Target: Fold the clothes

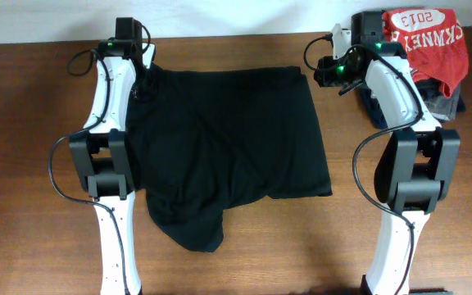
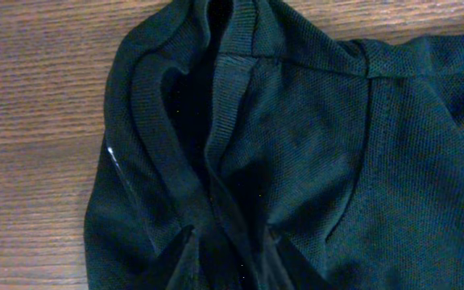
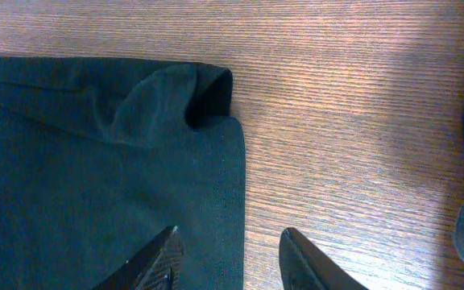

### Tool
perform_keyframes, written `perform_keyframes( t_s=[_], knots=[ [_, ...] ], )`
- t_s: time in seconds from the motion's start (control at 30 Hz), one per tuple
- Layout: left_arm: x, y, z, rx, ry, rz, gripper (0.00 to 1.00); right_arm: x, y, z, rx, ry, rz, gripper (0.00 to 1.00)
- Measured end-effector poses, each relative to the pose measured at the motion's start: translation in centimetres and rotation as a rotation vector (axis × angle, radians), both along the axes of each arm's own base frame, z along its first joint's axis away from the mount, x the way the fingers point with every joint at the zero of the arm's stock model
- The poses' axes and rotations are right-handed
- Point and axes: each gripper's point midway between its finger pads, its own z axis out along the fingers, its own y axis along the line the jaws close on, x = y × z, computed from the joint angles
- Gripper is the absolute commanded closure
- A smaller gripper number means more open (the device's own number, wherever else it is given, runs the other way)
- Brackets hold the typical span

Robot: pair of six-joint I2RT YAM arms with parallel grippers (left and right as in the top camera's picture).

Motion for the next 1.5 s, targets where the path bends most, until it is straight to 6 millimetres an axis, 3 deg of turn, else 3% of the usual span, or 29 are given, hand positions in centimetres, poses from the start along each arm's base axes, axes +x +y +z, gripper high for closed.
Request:
perform_keyframes(
  t_s=[0.03, 0.23, 0.47, 0.53, 0.77, 0.87, 1.1, 1.33, 1.5],
  knots=[
    [0.0, 0.0, -0.1, 0.0, 0.002, -0.001, 0.98, 0.0, 0.0, 0.0, 0.0, 0.0, 0.0, 0.56],
    [-0.1, 0.0, -1.9, -0.003, 0.023, 0.01, 0.99, 0.0, 0.0, 0.0, -0.001, 0.0, 0.001, 0.56],
    [0.2, 0.1, -0.4, -0.001, 0.01, 0.014, 0.99, 0.0, 0.0, 0.0, -0.002, -0.001, 0.003, 0.56],
    [0.4, 0.1, 0.9, 0.0, -0.002, 0.015, 0.99, 0.0, 0.0, 0.0, -0.002, -0.001, 0.003, 0.56],
    [1.3, 0.1, 8.8, -0.005, -0.137, 0.017, 0.99, 0.0, 0.0, 0.0, -0.002, -0.001, 0.003, 0.56],
    [0.7, 0.1, 10.4, -0.006, -0.151, 0.021, 0.99, 0.0, 0.0, 0.0, -0.002, -0.001, 0.003, 0.56],
    [-0.5, -0.5, 10.3, -0.015, -0.105, 0.035, 0.99, 1.1, 0.0, 0.6, -0.003, -0.052, 0.002, 0.41],
    [0.1, -2.1, 10.7, -0.022, -0.135, 0.014, 0.99, 3.8, -0.1, 2.3, -0.005, -0.188, 0.003, 0.4],
    [0.1, -2.8, 10.7, -0.023, -0.137, 0.003, 0.99, 4.5, 0.8, 0.7, 0.01, -0.195, 0.043, 0.4]
  ],
)
